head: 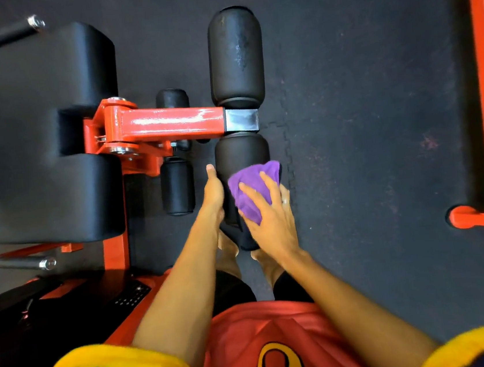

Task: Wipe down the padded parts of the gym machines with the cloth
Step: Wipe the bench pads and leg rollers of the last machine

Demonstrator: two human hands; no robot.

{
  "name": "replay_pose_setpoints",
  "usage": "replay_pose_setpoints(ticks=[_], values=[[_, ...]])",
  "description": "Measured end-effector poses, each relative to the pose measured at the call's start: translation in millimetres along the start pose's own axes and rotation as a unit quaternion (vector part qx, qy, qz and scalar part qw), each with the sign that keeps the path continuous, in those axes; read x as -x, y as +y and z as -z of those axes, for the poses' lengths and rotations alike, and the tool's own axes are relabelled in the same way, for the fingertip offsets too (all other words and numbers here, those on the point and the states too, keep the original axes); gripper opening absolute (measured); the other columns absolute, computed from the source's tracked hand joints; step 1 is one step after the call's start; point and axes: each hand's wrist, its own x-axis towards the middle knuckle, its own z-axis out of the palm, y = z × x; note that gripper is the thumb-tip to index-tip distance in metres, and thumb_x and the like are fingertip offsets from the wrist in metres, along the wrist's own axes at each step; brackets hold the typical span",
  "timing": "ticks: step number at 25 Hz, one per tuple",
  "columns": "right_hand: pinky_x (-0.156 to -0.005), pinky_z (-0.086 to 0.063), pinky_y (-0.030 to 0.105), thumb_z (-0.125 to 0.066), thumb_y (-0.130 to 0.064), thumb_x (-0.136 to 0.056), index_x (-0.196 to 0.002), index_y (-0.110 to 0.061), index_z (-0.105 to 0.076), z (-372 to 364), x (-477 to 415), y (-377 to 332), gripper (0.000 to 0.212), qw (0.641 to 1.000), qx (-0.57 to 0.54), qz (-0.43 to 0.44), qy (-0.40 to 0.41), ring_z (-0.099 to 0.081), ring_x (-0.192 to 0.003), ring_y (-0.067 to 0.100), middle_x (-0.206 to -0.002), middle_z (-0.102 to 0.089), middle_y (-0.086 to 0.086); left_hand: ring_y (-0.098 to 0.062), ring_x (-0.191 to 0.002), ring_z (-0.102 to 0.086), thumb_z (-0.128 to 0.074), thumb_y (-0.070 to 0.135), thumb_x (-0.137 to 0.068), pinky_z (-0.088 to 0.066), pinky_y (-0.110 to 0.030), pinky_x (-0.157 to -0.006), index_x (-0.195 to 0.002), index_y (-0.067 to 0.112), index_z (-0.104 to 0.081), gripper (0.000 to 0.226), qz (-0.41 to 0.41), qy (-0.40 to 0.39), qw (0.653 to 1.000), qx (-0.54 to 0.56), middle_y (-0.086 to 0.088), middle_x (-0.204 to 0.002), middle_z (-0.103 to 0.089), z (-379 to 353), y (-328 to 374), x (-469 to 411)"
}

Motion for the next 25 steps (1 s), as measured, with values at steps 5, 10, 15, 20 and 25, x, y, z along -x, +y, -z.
replay_pose_setpoints(ticks=[5,10,15,20,25], values=[[-0.105,-0.046,0.056,-0.068,-0.022,-0.088,-0.144,-0.042,-0.053,-0.6,-2.7,4.5,0.061,0.999,-0.041,-0.024,-0.003,-0.033,-0.139,0.040,-0.165,-0.024,0.002,-0.024,-0.124,-0.060,-0.017,0.101,-0.069,-0.044,-0.042,-0.111,-0.144,0.018,-0.054,0.118,0.006,0.051,0.998,0.024,-0.005,-0.137,-0.064,-17.9,3.5,24.4],[-0.106,-0.045,0.052,-0.066,-0.031,-0.094,-0.144,-0.038,-0.053,10.8,-95.2,-15.3,0.052,0.999,-0.018,-0.047,0.018,-0.032,-0.140,0.038,-0.162,-0.029,0.001,-0.017,-0.135,-0.052,-0.014,0.109,-0.058,-0.038,-0.046,-0.115,-0.147,0.038,-0.049,0.119,-0.056,0.071,0.996,0.008,0.006,-0.149,-0.054,-26.7,-2.1,44.2],[-0.106,-0.046,0.053,-0.070,-0.021,-0.087,-0.146,-0.035,-0.054,-0.4,-12.7,-0.8,0.063,0.999,0.032,0.037,0.004,-0.033,-0.138,0.043,-0.166,-0.023,0.001,-0.021,-0.112,-0.065,-0.007,0.082,-0.092,-0.045,-0.040,-0.110,-0.121,0.022,-0.062,0.087,-0.010,0.004,0.999,0.041,-0.006,-0.123,-0.070,-4.9,21.8,50.2],[-0.106,-0.045,0.055,-0.061,-0.035,-0.095,-0.146,-0.042,-0.050,-7.3,10.2,9.1,0.052,1.000,-0.025,-0.013,-0.005,-0.031,-0.140,0.039,-0.166,-0.020,-0.002,-0.024,-0.131,-0.054,-0.015,0.111,-0.053,-0.037,-0.047,-0.115,-0.145,0.031,-0.052,0.127,0.035,0.037,0.993,0.108,0.005,-0.142,-0.058,-21.2,-2.2,20.8],[-0.106,-0.043,0.051,-0.061,-0.041,-0.098,-0.141,-0.040,-0.053,2.5,-81.1,-18.6,0.045,0.997,-0.005,-0.064,0.036,-0.032,-0.140,0.038,-0.162,-0.029,0.000,-0.014,-0.141,-0.042,-0.013,0.109,-0.058,-0.029,-0.045,-0.119,-0.146,0.040,-0.050,0.118,-0.002,0.038,0.996,0.083,0.015,-0.148,-0.049,-28.1,4.1,48.1]])
